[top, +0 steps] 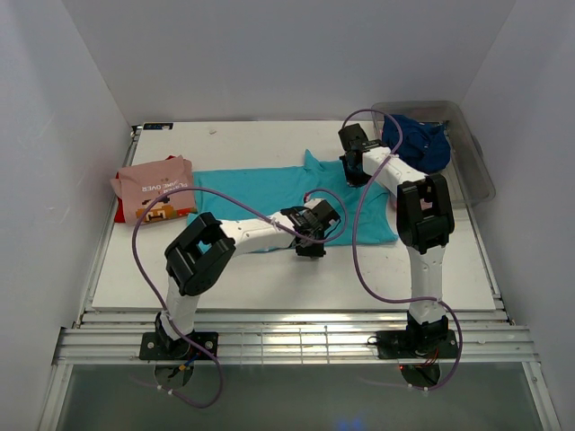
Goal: Fold and stack the t-shirts
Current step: Fold the flattened tshirt in 1/3 of the way
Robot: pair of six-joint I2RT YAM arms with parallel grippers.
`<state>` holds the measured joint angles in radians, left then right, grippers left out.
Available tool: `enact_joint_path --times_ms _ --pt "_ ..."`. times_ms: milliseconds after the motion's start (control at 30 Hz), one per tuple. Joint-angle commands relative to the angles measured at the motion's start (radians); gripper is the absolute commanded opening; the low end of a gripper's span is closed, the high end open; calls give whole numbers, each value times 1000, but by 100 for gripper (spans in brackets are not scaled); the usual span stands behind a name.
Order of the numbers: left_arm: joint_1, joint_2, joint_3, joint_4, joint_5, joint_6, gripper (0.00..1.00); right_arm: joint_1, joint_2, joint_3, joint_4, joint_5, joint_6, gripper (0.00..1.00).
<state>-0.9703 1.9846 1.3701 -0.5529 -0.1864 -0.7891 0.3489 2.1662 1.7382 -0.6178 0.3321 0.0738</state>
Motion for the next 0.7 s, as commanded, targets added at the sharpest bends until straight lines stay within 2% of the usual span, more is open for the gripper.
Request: enact_joint_path --times_ms 0,233,433,667 --pt "-24 -67 50 -1 -31 13 35 -1 1 40 30 12 -17 8" --pt "-24 -90 121 25 -174 77 32 -1 -14 41 50 15 -19 8" --pt "-18 8 182 30 -232 106 22 -1 -20 43 62 15 -34 8" --pt "-8 134 166 51 -240 102 17 -1 -32 35 95 33 -62 8"
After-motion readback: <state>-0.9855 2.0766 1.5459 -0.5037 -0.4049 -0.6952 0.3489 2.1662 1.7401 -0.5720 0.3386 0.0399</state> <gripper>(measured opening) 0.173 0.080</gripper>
